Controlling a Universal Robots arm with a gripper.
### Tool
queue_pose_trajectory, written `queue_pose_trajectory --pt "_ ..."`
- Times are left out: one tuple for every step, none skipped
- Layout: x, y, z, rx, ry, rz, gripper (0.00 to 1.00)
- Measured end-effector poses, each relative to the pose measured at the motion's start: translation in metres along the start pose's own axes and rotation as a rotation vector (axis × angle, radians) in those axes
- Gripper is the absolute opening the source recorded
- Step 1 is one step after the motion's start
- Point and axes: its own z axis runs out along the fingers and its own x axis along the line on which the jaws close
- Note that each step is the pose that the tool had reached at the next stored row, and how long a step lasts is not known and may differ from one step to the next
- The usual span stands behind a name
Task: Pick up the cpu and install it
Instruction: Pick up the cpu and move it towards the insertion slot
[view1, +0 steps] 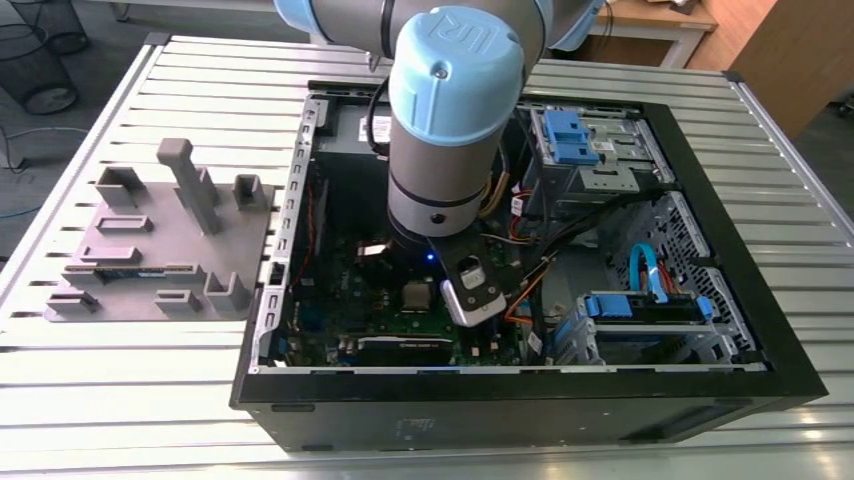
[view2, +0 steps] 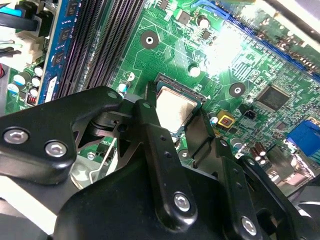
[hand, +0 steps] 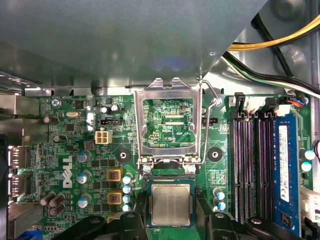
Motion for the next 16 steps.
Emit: queue_pose_trajectory --pt "0.0 0.0 0.0 0.0001 0.0 0.0 0.47" --pt "0.0 0.0 0.0 0.0001 0.0 0.0 0.47" --pt "0.0001 -0.0003 0.0001 0.0001 0.0 0.0 0.47" --pt "0.0001 -0.0005 0.0001 -0.0001 0.0 0.0 0.47" --pt "0.0001 -0.0007 0.0001 -0.0004 0.0 0.0 0.47" --pt "0.0001 -0.0008 0.0 -0.0005 0.0 0.0 0.47" --pt "0.0 -0.0008 0.0 -0.0006 0.0 0.0 0.47" --pt "0.0 -0.0009 0.0 -0.0007 0.0 0.0 0.47" --pt "0.0 -0.0009 0.0 -0.0006 0.0 0.0 0.47" --pt "0.0 -0.001 -0.0001 -0.0006 0.0 0.0 0.47" --pt "0.0001 -0.0012 -0.0001 -0.0005 0.0001 0.0 0.47" --pt "0.0 -0.0012 -0.0001 -0.0005 0.0001 0.0 0.47" --pt "0.0001 -0.0012 -0.0001 -0.0006 0.0 0.0 0.47" --pt "0.0004 -0.0012 0.0 -0.0006 -0.0002 0.0 0.47" --pt "0.0008 -0.0012 0.0001 -0.0008 -0.0002 0.0 0.47" --pt "0.0009 -0.0013 0.0003 -0.0007 -0.0001 0.0 0.47"
